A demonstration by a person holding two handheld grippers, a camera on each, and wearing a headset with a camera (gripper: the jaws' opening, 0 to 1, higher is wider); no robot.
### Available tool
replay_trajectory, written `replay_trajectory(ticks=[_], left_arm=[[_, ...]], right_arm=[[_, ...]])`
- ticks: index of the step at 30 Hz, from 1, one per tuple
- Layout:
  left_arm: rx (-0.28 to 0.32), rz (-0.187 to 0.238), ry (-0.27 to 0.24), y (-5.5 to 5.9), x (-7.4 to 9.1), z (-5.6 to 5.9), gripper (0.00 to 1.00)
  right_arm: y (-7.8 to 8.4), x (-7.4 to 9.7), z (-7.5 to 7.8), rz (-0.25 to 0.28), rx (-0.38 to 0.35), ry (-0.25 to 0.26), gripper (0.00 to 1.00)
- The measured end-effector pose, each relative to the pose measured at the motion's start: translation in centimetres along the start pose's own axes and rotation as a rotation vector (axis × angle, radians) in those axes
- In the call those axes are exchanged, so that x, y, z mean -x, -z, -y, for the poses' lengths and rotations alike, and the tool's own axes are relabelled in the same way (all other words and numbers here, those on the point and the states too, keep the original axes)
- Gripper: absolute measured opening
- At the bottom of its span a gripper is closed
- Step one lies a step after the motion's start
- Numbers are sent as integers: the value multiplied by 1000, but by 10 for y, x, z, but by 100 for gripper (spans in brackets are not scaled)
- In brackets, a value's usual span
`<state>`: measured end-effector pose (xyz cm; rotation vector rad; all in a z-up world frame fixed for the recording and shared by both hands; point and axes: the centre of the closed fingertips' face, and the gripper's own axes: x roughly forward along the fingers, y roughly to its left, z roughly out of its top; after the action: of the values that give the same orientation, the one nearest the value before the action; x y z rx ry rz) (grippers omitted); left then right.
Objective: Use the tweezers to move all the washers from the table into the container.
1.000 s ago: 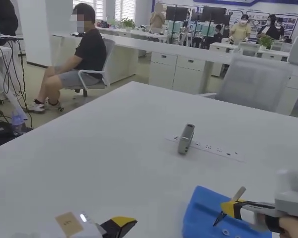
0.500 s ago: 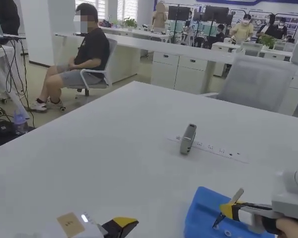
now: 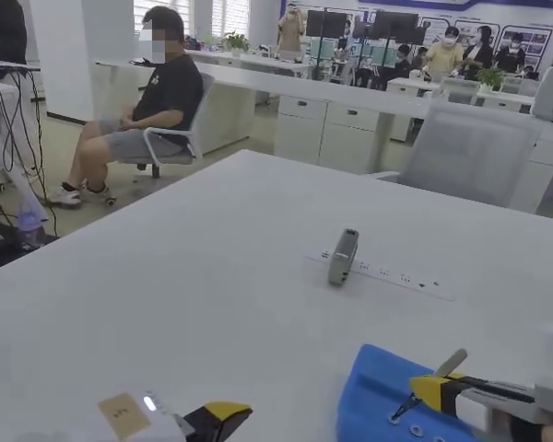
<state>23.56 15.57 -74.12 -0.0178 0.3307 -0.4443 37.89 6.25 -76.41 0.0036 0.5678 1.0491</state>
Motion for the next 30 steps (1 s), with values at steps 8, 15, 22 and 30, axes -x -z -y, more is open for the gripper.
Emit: replay_trajectory(ticks=[8,15,22,30], left_arm=[[-3,-1,3,0,0,0,51],[-5,-4,5,1,0,1,51],[-10,-8,7,1,0,1,50],[-9,-9,5,2,0,1,50]], right_arm=[[8,17,-27,22,-1,-30,3],[17,24,-36,34,-9,-30,3],[37,24,-37,-65,100,-7,3],[53,10,-31,-160,193,7,3]])
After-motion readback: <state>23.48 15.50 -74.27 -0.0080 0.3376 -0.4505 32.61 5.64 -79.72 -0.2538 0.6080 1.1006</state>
